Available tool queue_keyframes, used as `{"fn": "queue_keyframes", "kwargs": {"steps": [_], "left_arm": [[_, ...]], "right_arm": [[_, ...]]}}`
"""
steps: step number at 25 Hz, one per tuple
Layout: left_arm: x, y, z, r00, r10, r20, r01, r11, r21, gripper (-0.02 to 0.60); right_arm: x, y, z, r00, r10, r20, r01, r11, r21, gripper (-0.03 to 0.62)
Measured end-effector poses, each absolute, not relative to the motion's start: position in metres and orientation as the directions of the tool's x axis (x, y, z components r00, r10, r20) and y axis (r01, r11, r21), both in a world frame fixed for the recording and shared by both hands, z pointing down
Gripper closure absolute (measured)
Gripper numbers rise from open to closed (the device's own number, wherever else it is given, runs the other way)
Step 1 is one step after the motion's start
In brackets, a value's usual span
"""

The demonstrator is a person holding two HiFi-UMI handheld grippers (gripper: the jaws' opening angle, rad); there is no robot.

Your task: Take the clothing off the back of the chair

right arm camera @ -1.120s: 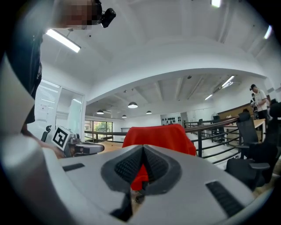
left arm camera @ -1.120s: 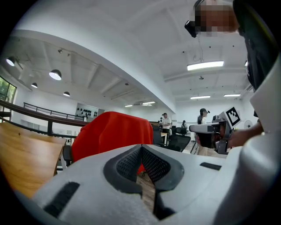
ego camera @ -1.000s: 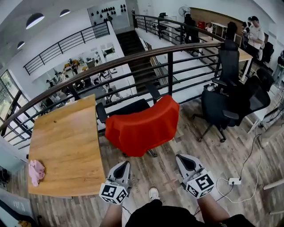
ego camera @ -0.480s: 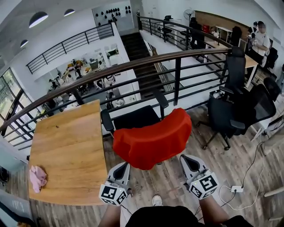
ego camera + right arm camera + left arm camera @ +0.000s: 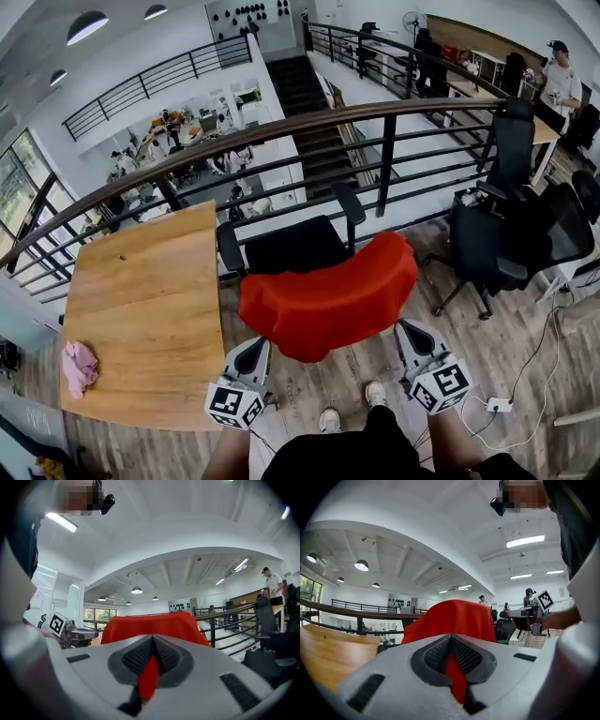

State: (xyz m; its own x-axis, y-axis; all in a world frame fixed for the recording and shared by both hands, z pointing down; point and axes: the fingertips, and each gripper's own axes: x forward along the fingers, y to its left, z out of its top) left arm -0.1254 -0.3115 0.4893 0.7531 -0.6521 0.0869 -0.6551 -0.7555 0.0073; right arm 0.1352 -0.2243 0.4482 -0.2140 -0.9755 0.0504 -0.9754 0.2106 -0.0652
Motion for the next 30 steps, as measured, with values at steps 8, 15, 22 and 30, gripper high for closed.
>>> {"fn": "queue_keyframes", "kwargs": {"steps": [8,15,22,30], "left_arm": [[-0.134,-0.349,0.471,0.636,-0.767,0.082,-0.769,-0.639,-0.009,0.565],[-0.128,-0.365,0.470,0.543,-0.834,0.100,-0.838,-0.546,-0.003,0.565],[-0.132,-0.377,0.462,0.422,-0.901,0.100,-0.904,-0.427,-0.028,0.565],[-0.126,-0.396,0.475,0.352,-0.927,0.127,-0.933,-0.358,-0.034,0.468]], "right_arm": [[0.193,-0.264,0.444,-0.225,-0.973,0.041,-0.971,0.221,-0.088,0.588],[0.246,-0.299,0.443,-0.217,-0.976,0.020,-0.970,0.213,-0.119,0.588],[0.273,-0.336,0.438,-0.260,-0.966,0.004,-0.957,0.257,-0.134,0.588],[0.276,-0.373,0.460,-0.441,-0.893,0.093,-0.897,0.435,-0.083,0.523]]}}
